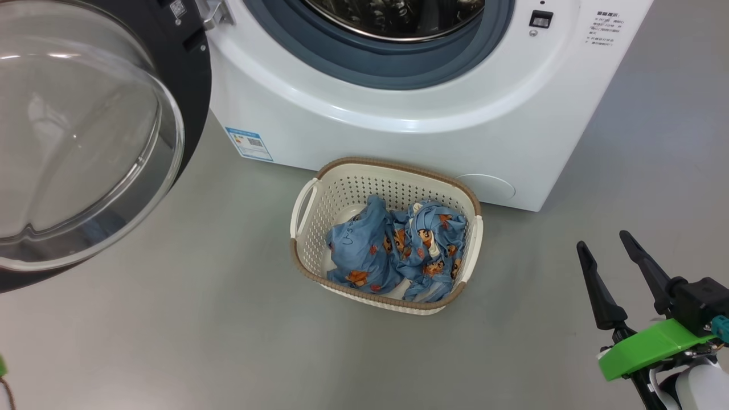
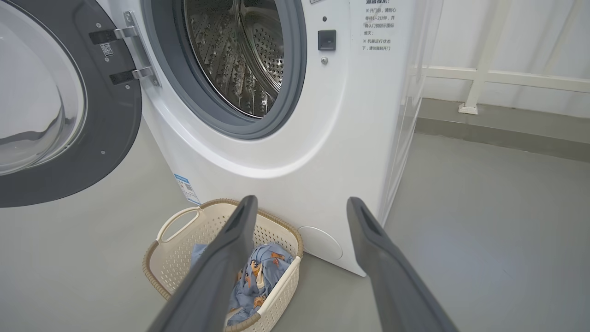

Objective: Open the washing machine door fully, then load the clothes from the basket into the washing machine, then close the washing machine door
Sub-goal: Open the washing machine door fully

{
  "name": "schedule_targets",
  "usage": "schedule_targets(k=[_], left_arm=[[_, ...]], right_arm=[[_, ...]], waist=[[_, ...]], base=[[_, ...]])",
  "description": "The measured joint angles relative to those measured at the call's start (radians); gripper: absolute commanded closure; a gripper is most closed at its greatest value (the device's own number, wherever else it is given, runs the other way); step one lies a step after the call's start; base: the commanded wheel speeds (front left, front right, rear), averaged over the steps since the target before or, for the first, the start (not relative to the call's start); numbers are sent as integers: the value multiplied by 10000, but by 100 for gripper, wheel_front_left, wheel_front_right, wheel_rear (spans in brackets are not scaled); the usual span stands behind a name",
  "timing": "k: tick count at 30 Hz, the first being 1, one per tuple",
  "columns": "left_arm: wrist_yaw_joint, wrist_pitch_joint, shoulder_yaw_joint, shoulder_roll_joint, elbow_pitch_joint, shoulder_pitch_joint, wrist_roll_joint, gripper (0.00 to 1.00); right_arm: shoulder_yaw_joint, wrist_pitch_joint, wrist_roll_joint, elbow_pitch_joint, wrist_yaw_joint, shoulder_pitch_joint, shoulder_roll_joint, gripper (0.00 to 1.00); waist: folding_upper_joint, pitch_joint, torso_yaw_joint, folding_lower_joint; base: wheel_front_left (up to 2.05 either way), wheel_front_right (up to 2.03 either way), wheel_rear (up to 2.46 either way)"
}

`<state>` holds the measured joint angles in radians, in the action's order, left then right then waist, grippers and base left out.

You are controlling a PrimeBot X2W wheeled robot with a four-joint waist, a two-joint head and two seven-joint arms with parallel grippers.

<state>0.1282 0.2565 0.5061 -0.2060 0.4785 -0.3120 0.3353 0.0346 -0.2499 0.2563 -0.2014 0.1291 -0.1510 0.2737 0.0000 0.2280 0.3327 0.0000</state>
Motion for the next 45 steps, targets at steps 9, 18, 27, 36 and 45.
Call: schedule_targets(k=[9, 18, 27, 36, 45], left_arm=[[0, 0, -1404, 493, -1714, 1112, 493, 0], [0, 0, -2648, 612, -2719, 1746, 499, 0], [2, 0, -3708, 357, -2899, 1892, 694, 0], [2, 0, -4424, 13, -2940, 1978, 1022, 0], [2, 0, -4853, -67, -3049, 2135, 1141, 0]], right_arm=[[-157, 0, 2, 81, 0, 120, -81, 0], [-215, 0, 2, 190, 0, 123, -307, 0], [-261, 0, 2, 244, 0, 121, -525, 0], [-370, 0, 12, 297, 0, 123, -708, 0], [-378, 0, 33, 322, 0, 128, -756, 0]], waist=[[0, -139, -264, 0], [0, -177, -962, 0], [0, -172, -1917, 0], [0, -186, -2907, 0], [0, -230, -3709, 0]], base=[[0, 0, 0], [0, 0, 0], [0, 0, 0], [0, 0, 0], [0, 0, 0]])
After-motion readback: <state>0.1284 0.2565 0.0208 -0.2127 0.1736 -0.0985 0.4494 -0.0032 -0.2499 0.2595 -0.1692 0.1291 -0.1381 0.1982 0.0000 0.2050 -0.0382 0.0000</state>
